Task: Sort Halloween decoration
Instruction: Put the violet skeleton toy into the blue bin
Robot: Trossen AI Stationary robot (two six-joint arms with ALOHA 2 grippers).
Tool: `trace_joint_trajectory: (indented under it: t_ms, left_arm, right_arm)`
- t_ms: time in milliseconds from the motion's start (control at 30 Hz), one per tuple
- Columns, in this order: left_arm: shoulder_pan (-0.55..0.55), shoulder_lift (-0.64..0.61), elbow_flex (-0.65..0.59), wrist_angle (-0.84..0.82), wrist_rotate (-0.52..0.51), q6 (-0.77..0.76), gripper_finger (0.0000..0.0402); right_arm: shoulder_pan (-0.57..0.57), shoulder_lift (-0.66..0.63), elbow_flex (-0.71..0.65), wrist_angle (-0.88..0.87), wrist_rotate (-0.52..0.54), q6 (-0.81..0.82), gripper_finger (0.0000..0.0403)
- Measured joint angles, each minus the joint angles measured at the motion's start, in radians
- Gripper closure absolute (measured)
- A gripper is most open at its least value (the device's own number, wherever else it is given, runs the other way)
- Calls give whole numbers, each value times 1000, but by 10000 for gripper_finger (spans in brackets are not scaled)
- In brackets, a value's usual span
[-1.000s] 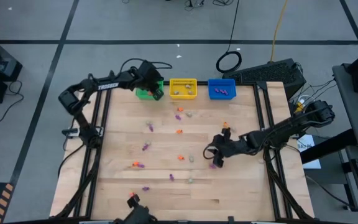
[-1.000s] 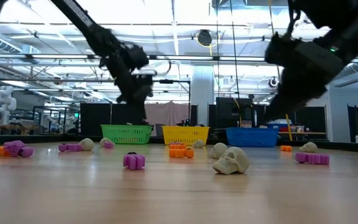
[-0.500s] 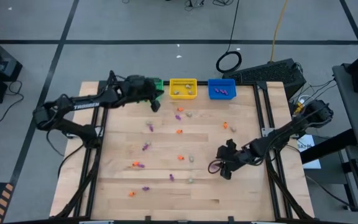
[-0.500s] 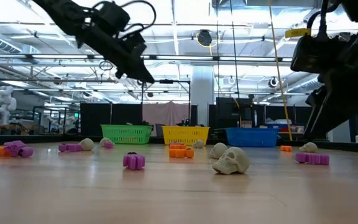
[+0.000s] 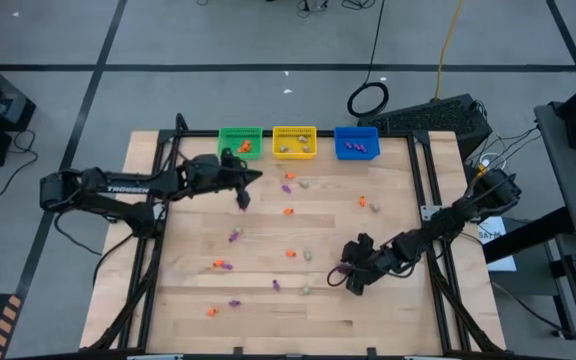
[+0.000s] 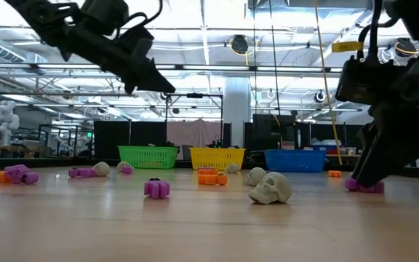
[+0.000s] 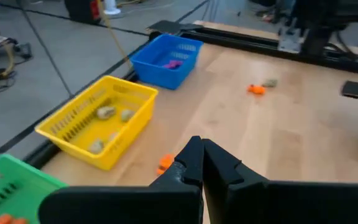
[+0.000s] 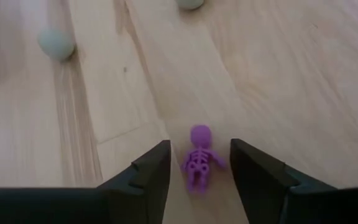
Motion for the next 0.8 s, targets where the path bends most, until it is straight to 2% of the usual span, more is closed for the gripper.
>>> trace_joint_trajectory:
  t_ms: [167,533,667,800]
  left_arm:
    - [-60,-6,-55,54,-39,-25,401]
    - [-186,-6,-65,76,-114,-18,401]
    - [-202,-6,-65,73,-119,-12,401]
    - [-209,-6,-65,81,-123,9,401]
  right_arm:
    - [0,11,0,-19,3,19,265]
    - [-9,12,-2,-41,-11,16,349]
    - [-17,12,20,-54,-23,-7,361]
    - [-36,17,88,-138,-54,-62,363]
